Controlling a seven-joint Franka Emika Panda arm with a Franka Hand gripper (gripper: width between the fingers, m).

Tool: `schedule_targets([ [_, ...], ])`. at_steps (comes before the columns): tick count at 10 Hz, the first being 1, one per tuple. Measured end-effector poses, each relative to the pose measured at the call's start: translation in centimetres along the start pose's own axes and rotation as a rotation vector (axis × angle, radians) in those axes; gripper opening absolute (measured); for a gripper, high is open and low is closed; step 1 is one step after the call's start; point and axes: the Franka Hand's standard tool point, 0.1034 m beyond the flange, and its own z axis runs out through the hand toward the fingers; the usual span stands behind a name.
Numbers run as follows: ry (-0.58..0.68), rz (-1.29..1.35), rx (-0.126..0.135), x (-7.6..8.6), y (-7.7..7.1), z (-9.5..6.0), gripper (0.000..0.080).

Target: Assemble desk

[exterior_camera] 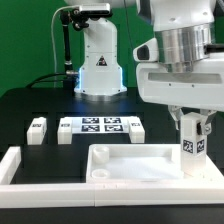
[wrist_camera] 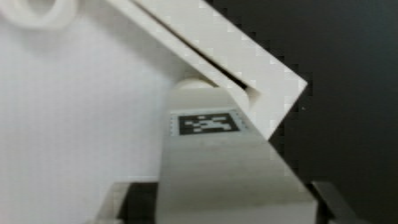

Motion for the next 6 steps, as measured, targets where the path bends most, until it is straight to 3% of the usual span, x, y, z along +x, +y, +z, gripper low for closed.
schedule_targets([
  [3, -0.029, 0.248, 0.006, -0.26, -0.06, 0.1, 0.0297],
  [5, -0.03, 0.243, 0.005, -0.4, -0.08, 0.14, 0.0297],
  [6, -0.029, 0.179, 0.0, -0.53, -0.01, 0.18, 0.0345],
])
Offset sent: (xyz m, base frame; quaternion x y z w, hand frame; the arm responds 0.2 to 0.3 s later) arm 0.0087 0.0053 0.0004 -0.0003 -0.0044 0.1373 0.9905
